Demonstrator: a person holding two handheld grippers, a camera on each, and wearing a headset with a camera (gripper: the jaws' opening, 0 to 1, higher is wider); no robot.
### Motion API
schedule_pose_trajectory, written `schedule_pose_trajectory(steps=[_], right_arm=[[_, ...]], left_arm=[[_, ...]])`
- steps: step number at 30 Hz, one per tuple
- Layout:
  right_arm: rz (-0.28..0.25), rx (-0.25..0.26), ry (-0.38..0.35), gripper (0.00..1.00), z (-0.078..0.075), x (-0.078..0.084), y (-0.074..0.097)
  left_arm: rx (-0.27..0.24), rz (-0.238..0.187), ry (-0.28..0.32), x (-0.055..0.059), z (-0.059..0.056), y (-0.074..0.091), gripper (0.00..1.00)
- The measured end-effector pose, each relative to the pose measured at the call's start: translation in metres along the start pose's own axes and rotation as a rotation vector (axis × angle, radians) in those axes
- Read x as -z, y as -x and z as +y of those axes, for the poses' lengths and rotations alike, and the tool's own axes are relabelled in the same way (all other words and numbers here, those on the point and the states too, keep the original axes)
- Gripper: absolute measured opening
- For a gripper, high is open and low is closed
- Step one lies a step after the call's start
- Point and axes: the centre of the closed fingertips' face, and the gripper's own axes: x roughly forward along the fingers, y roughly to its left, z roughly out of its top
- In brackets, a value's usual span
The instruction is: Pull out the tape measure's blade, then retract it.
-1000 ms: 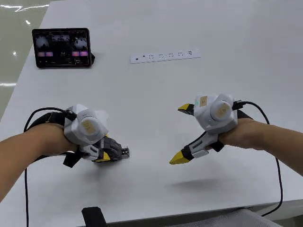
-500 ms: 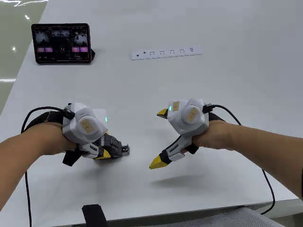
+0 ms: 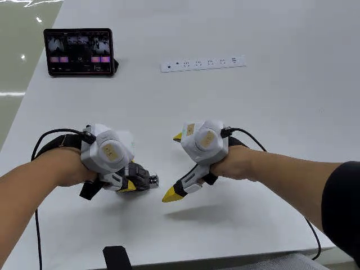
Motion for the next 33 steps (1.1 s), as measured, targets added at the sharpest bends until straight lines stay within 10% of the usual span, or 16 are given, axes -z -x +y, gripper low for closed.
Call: schedule_pose_trajectory(steps=[8,27,33], right_arm=[[0.008,-0.042,0.036,0.98,0.007,0.000,-0.016],[0.015,-0.101,0.056,0.30,0.017,0.000,-0.031],[0.057,-0.114,0.099,0.22,0.018,0.007,-0.033]], left_arm=[[0.000,-0.005,0.003,0.001,0.001,-0.001,0.30],[0.002,-0.012,0.007,0.000,0.001,-0.002,0.31],[0.001,-0.015,0.008,0.000,0.001,-0.002,0.31]])
